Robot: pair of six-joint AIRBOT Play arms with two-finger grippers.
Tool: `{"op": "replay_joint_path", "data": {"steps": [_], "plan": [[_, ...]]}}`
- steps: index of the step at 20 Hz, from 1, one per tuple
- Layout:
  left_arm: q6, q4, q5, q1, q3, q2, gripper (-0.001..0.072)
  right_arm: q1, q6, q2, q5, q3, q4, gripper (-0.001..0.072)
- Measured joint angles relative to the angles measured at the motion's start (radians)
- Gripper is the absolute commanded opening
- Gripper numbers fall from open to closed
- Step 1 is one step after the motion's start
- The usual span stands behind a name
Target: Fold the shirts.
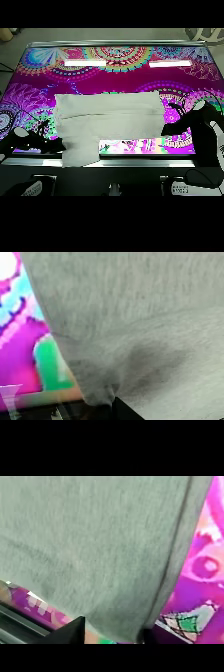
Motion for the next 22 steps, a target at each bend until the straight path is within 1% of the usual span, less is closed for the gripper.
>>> {"op": "replay_joint_path", "data": {"steps": [2, 5, 8, 11, 14, 17, 22], "plan": [[0.0, -0.002, -0.005, 0.0, 0.0, 0.007, 0.0029, 0.002, 0.01, -0.002, -0.035, -0.003, -0.003, 0.0025], [0.0, -0.007, -0.012, 0.0, 0.01, 0.013, 0.0028, 0.003, 0.016, -0.002, -0.049, -0.004, -0.003, 0.0025], [0.0, -0.013, -0.022, 0.0, 0.076, 0.036, 0.0028, 0.006, -0.021, 0.015, -0.06, 0.015, -0.019, 0.0021], [0.002, -0.017, -0.044, 0.0, 0.203, 0.065, 0.0027, 0.005, -0.057, 0.046, -0.037, 0.089, -0.011, 0.002], [0.004, -0.02, -0.047, 0.0, 0.32, 0.059, 0.0027, 0.014, -0.072, 0.047, -0.041, 0.21, 0.0, 0.002], [-0.007, -0.03, 0.0, -0.001, 0.403, 0.001, 0.0027, 0.066, -0.07, -0.008, -0.098, 0.336, -0.01, 0.002], [-0.008, -0.089, 0.11, -0.001, 0.567, -0.166, 0.0027, 0.147, -0.016, -0.168, -0.201, 0.547, -0.03, 0.002]]}}
